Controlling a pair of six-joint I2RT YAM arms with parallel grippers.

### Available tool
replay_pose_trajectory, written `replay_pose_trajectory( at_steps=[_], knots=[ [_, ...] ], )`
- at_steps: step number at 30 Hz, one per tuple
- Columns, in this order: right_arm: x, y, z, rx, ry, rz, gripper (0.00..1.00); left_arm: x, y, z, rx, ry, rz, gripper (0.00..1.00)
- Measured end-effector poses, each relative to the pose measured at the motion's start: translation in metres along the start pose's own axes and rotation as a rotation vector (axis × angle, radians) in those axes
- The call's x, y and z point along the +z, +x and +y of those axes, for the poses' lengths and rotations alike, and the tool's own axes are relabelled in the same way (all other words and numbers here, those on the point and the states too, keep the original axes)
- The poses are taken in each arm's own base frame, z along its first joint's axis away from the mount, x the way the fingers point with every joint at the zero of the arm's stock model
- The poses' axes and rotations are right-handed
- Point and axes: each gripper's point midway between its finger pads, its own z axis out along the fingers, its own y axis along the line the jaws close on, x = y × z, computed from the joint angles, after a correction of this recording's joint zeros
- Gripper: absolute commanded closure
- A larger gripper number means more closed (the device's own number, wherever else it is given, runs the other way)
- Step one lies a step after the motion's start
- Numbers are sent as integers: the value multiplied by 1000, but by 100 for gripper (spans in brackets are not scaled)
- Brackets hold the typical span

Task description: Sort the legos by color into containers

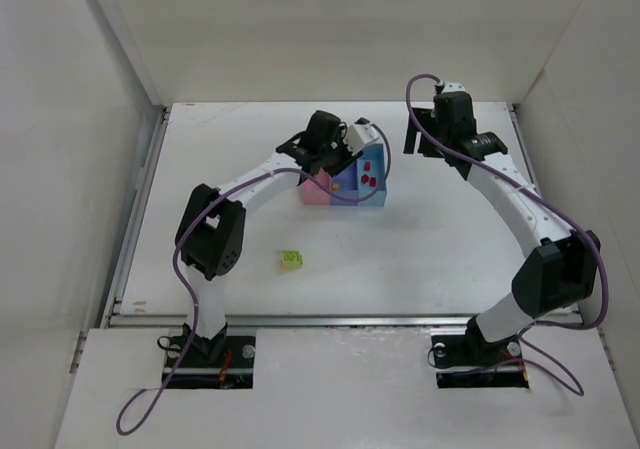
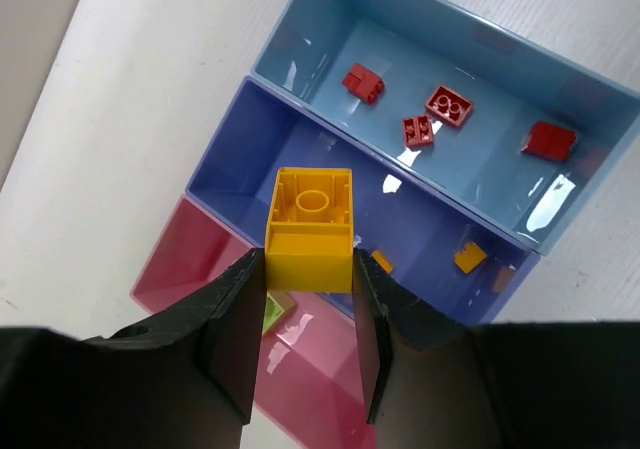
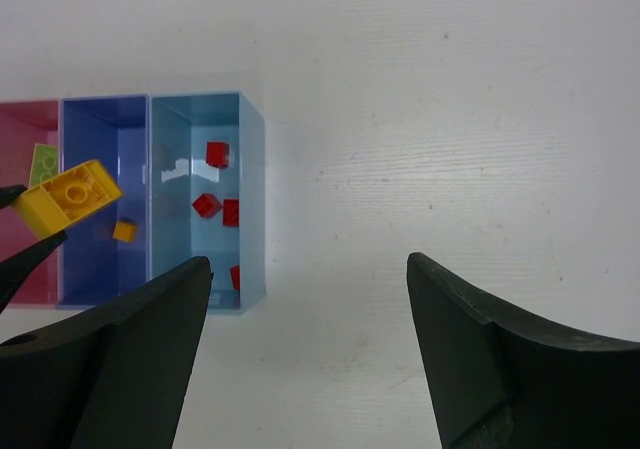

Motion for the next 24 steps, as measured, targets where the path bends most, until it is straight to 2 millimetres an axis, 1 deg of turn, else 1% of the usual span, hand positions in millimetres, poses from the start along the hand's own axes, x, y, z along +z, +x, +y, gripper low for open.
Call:
replay_pose_trajectory(
  at_steps=[2,3,7,8,9,14,16,17,19,20,21,23,24],
  knots=[
    [0,0,0,-3,1,0,16,0,2,-5,3,11,11,64],
    [0,0,0,-5,1,0,16,0,2,-6,6,11,17,55],
    [0,0,-2,-9,7,-2,16,0,5,-9,15,5,37,42],
    [0,-1,-2,-10,8,-3,16,0,5,-9,17,2,41,36],
    [0,0,-2,-13,9,-3,16,-1,6,-8,19,-5,46,33],
    [0,0,-3,-17,12,-2,16,-2,9,-8,12,-25,70,32],
    [0,0,-3,-17,12,-3,16,-5,5,-6,-4,-31,78,31],
    [0,0,-3,-17,11,-2,16,-7,-1,-3,-14,-38,77,30],
    [0,0,-3,-17,11,-2,16,-16,-21,6,-33,-54,56,27],
    [0,0,-2,-19,5,-1,16,-23,-37,13,-43,-67,35,27],
    [-1,0,-1,-22,-1,1,16,-29,-51,18,-48,-77,11,24],
    [-2,1,1,-24,-14,3,16,-50,-83,31,-41,-107,-51,21],
    [-2,2,2,-25,-21,4,16,-64,-92,34,-26,-115,-71,21]
  ],
)
